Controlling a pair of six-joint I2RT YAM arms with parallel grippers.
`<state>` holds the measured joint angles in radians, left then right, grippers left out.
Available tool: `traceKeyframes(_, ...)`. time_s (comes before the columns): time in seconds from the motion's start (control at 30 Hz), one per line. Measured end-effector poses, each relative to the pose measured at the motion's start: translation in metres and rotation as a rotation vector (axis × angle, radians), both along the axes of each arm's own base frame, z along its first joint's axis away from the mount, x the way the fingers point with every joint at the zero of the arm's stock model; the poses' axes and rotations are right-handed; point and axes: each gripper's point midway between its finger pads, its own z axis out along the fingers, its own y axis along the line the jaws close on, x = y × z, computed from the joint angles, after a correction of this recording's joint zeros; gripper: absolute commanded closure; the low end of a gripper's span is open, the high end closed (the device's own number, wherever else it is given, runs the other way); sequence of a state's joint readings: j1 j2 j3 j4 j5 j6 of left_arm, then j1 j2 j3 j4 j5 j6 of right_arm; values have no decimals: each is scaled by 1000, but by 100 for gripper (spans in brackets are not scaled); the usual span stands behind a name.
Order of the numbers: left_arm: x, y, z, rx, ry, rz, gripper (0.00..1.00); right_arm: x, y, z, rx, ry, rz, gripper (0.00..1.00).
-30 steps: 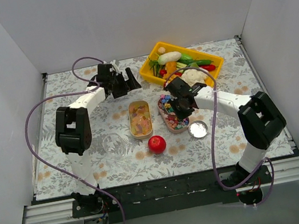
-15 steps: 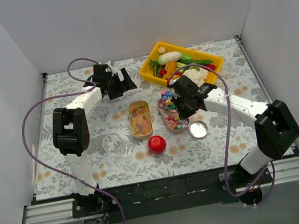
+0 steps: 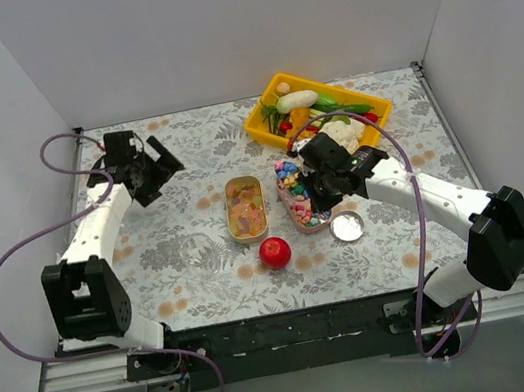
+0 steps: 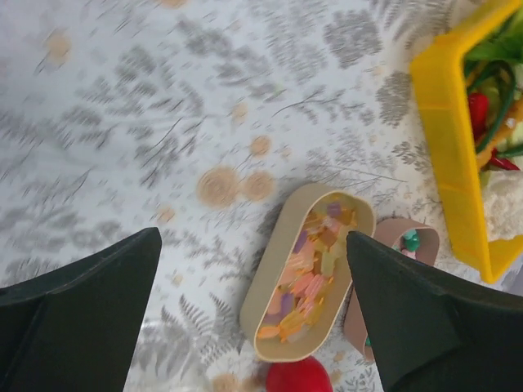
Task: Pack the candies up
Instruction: Scoop the fake candies from the storage box, then place the fake candies in the packing bottle.
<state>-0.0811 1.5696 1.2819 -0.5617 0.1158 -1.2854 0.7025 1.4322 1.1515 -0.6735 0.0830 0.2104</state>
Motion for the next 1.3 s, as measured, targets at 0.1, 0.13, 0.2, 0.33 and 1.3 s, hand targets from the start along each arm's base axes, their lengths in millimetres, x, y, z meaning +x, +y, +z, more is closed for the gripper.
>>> traceKeyframes(0.1, -42, 30, -13, -5, 116, 142, 2, -5, 1, -1, -2, 14, 11, 99)
traceKeyframes(0.13, -59, 43, -21, -20, 171, 199, 2, -6, 1, 0, -1, 17, 14, 99)
traceKeyframes(0.2, -86, 67, -37, -42, 268, 310, 2, -7, 3, 0, 3, 21, 19, 99)
traceKeyframes(0.33, -125, 80, -63, -95, 425, 436, 4, -12, 4, 1, 6, 40, 30, 99)
traceKeyframes(1.3, -153, 12, -114, -337, 563, 307, 18, -117, 100, 31, 25, 106, 315, 99)
